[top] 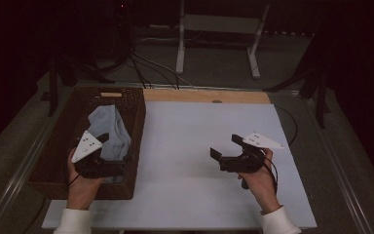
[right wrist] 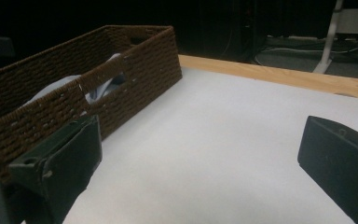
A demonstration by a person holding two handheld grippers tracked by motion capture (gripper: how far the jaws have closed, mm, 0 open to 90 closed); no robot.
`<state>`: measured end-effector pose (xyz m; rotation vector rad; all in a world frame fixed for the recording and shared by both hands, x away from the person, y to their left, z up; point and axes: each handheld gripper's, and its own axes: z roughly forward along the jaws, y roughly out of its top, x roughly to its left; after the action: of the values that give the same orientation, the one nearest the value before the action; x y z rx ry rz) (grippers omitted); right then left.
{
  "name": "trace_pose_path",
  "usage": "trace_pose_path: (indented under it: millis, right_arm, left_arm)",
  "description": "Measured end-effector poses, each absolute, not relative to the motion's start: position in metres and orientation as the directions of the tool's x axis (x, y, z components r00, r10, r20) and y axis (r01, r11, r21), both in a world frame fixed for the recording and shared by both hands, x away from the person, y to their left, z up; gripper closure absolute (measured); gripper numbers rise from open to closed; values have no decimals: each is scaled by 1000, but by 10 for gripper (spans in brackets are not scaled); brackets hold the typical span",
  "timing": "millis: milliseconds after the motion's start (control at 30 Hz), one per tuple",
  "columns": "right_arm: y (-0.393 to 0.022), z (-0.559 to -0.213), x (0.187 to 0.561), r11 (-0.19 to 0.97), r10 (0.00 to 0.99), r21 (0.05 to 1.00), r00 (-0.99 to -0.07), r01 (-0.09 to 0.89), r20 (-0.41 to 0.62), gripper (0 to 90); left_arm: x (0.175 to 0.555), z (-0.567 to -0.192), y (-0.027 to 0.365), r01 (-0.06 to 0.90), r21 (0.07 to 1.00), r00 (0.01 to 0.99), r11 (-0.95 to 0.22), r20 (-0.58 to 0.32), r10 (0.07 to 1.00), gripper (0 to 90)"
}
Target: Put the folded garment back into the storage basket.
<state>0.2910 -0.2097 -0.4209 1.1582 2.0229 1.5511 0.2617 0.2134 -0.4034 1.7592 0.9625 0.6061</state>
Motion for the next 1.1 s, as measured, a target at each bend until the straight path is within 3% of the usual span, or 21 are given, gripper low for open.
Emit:
trace_pose_path:
  millis: [1100]
  right_arm:
    - [-263, -447, 259, 51, 804, 937, -571, 344, 166, 0]
  left_arm:
    - [251, -412, 222, 297, 940, 548, -165, -27, 836, 0]
